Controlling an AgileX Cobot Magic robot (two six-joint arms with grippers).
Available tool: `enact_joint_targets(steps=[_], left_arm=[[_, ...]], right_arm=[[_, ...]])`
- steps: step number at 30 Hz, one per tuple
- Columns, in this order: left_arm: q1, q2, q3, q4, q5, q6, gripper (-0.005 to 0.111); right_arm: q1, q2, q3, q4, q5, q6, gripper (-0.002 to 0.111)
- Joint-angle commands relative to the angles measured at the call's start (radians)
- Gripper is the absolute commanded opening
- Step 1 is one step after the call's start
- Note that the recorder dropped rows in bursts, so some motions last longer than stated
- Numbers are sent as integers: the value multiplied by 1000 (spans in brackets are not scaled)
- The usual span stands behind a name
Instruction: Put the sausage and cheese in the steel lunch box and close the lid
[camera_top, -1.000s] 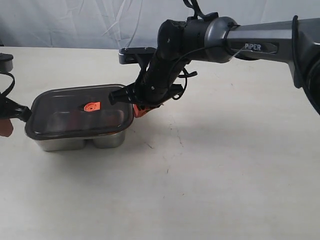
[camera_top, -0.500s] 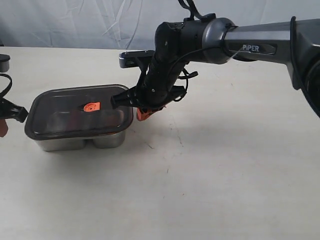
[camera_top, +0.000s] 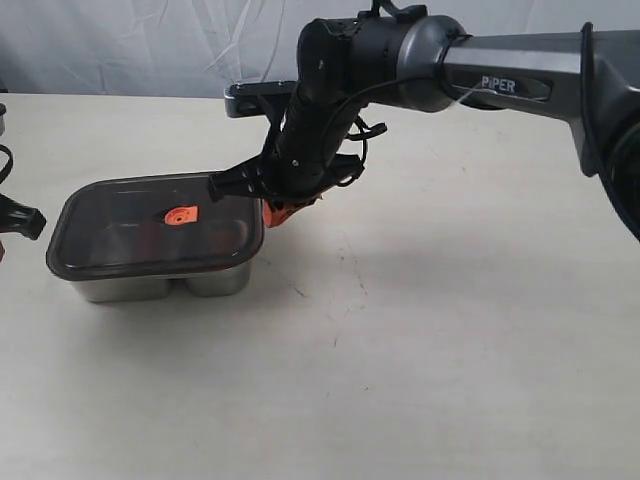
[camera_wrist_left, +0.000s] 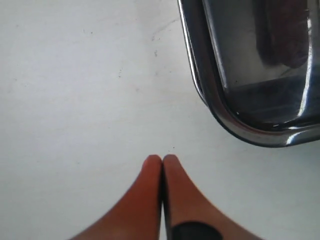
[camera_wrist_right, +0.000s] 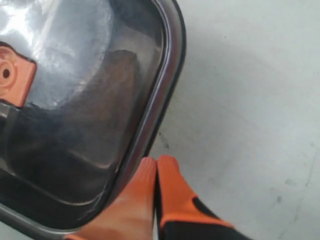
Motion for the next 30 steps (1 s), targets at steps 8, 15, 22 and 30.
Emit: enact_joint_targets(steps=[8, 15, 22, 30], left_arm=[[4, -8, -5, 0, -16, -12, 0], [4, -13, -5, -88, -99, -18, 0], [4, -30, -5, -350, -169, 196, 0], [4, 26, -5, -357, -186, 194, 0]], right_arm=[[28, -1, -6, -5, 11, -1, -1], [28, -3, -6, -81, 26, 44, -1], [28, -56, -38, -232, 28, 161, -1], [28, -57, -84, -138, 41, 96, -1]])
